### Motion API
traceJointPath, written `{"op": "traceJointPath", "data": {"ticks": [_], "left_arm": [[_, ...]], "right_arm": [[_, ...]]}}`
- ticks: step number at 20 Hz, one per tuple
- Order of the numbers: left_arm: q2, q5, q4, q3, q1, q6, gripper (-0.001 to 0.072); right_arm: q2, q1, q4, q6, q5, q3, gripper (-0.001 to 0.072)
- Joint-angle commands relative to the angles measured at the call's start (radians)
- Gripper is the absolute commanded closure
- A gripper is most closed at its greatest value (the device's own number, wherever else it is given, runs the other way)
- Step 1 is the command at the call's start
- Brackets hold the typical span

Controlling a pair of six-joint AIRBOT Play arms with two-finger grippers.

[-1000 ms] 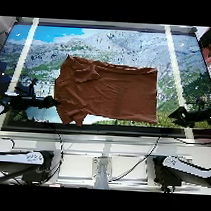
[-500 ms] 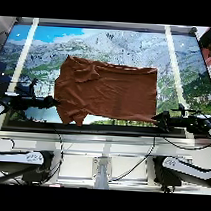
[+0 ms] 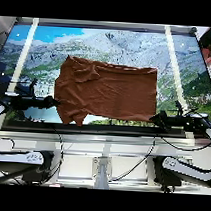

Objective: Fold the clothes and pants, and hang the long-sleeved shirts on hangers.

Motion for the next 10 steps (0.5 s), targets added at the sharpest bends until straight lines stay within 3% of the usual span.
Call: {"op": "traceJointPath", "data": {"ticks": [1,3,6,10], "left_arm": [[0.001,-0.002,0.0,0.001,0.0,0.0,0.0687],[0.001,-0.002,0.0,0.001,0.0,0.0,0.0687],[0.001,-0.002,0.0,0.001,0.0,0.0,0.0687],[0.001,-0.002,0.0,0.001,0.0,0.0,0.0687]], "right_arm": [[0.001,0.002,-0.014,-0.023,-0.05,-0.001,0.0393],[0.001,0.002,-0.014,-0.03,-0.058,-0.001,0.0365],[0.001,0.002,-0.047,-0.049,-0.075,0.008,0.0212],[0.001,-0.031,-0.092,-0.029,-0.067,0.073,0.0213]]}}
